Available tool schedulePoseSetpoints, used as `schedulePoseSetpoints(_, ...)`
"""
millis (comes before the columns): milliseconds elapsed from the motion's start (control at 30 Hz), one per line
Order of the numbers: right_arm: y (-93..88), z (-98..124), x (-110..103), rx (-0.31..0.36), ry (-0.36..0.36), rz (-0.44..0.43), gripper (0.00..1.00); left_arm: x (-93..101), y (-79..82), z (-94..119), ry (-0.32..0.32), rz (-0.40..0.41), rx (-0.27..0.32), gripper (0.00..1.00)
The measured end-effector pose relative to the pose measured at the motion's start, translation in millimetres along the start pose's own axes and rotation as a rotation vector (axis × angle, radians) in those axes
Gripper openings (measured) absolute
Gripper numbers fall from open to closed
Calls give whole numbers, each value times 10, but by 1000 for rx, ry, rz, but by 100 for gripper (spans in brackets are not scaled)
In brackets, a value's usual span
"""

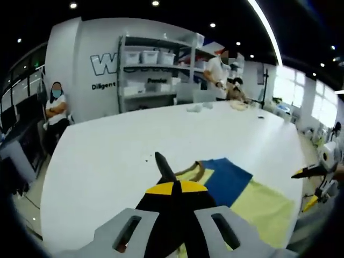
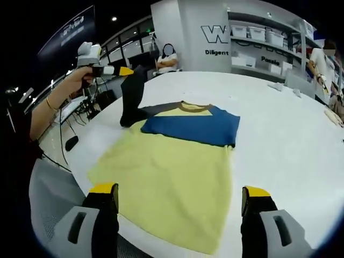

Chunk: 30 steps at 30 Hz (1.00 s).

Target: Fold the garment on the visible template until the final outline fits inside the template.

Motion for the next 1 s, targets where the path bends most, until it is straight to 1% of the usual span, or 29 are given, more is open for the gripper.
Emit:
schedulePoseSetpoints(400, -24, 13, 21, -5, -6, -4, 94, 347, 89, -265, -76, -38, -4, 0)
schedulePoseSetpoints(533, -22, 15, 27, -2, -6, -4, 94, 427, 95, -354, -89, -56, -15, 0)
schedulePoseSetpoints(767, -47, 11, 45, -13, -7, 2, 94, 557, 110, -497, -111, -47, -9, 0)
schedulePoseSetpoints(867, -38, 12, 53, -11, -6, 2, 94, 619, 98, -571, -126, -36, -10, 0)
schedulePoseSetpoints(1000, -44, 18, 68, -15, -10, 3, 94, 671, 67, -649, -131, -33, -18, 0)
Point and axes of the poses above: the point that each gripper's makers call its tool centre point, and the gripper's own axes: z roughly backward along the fingers, x roughly to its right, y roughly out of its top, the point moved 7 cm from there along z, roughly backward along the fingers, and after that the axes turned 11 degrees about -y, right-handed, at the moved point
